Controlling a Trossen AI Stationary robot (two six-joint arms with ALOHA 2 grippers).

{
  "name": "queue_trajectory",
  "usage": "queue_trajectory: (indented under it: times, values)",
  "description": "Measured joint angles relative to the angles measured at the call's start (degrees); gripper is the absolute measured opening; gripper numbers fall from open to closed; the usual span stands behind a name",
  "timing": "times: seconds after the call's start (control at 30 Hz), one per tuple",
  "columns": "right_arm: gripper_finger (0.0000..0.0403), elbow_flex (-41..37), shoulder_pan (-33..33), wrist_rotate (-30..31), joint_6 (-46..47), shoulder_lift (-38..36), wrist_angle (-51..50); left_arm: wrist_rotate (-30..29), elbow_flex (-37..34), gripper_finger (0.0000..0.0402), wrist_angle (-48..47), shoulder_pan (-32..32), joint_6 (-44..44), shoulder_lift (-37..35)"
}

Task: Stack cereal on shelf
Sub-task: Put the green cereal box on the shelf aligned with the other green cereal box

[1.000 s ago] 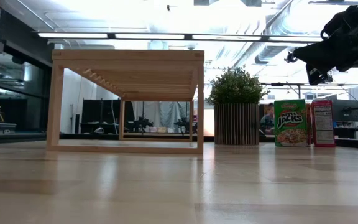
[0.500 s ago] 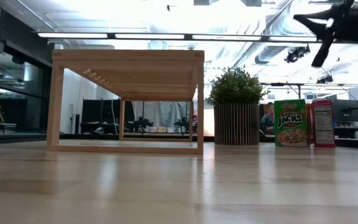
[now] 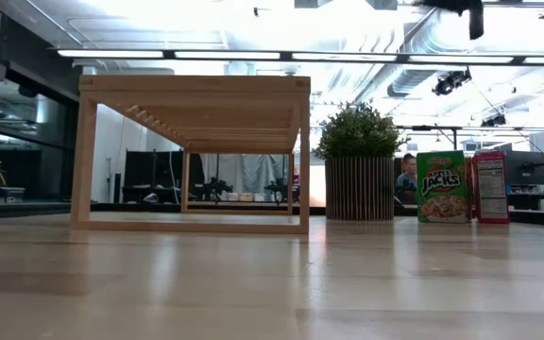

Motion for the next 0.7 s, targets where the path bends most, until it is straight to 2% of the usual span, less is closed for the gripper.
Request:
queue_trajectory:
  times: [0.13, 0.2, 0.27, 0.4, 0.57, 0.7]
  values:
    - [0.0204, 12.1, -4.6, -0.1, 2.4, 10.0, -30.9, 1.6, 0.0, 0.0, 0.0, 0.0, -0.1, 0.0]
    - [0.0236, 15.0, -7.9, -1.7, 3.9, 14.6, -41.9, 2.0, 0.0, 0.0, -0.1, 0.0, 0.0, 0.0]
    - [0.0255, 15.7, -11.4, -4.8, 4.4, 18.6, -48.5, 2.8, 0.0, 0.0, -0.1, 0.0, 0.1, 0.0]
    - [0.0267, 13.3, -17.2, -13.0, 0.5, 24.9, -49.4, 3.3, 0.0, 0.0, -0.6, 0.0, 0.1, 0.0]
    - [0.0268, 12.6, -21.8, -12.5, -6.8, 31.9, -47.4, 3.4, 0.0, 0.0, -1.8, 0.0, -0.3, 0.0]
    - [0.0268, 12.6, -23.8, -12.8, -9.1, 35.5, -46.3, 3.4, 0.0, 0.0, -1.4, 0.0, -0.3, 0.0]
